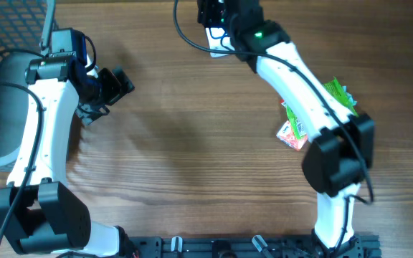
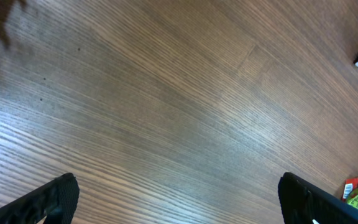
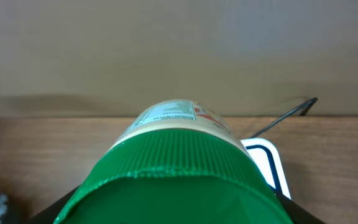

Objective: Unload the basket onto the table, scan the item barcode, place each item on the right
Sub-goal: 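Hold the jar up in front of the white scanner, then carry the jar right and set it down beside the snack pile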

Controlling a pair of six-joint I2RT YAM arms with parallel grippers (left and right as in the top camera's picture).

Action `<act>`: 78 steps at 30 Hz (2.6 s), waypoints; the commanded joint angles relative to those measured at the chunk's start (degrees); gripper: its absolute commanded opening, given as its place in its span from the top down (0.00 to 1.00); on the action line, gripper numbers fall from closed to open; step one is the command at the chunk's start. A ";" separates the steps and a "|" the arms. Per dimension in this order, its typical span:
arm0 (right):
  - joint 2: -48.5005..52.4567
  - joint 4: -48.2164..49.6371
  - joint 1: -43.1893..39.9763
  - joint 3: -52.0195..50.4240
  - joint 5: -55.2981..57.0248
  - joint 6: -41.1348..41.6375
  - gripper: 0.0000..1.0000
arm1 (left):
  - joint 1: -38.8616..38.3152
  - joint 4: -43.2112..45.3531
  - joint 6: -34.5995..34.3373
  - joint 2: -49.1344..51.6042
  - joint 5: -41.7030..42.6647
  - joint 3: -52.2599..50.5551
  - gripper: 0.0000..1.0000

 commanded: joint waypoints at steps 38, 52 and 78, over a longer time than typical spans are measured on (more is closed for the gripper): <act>-18.62 -62.05 -19.39 -11.45 3.41 -2.05 0.55 | 0.15 -0.04 0.48 0.02 0.07 0.26 0.00; -18.62 -62.25 -36.98 -24.68 -2.40 -4.92 0.52 | 0.15 -0.04 0.48 0.02 0.07 0.26 0.00; -18.99 -50.60 -41.66 -38.42 -2.62 -3.41 0.00 | 0.15 -0.04 0.48 0.02 0.07 0.26 0.00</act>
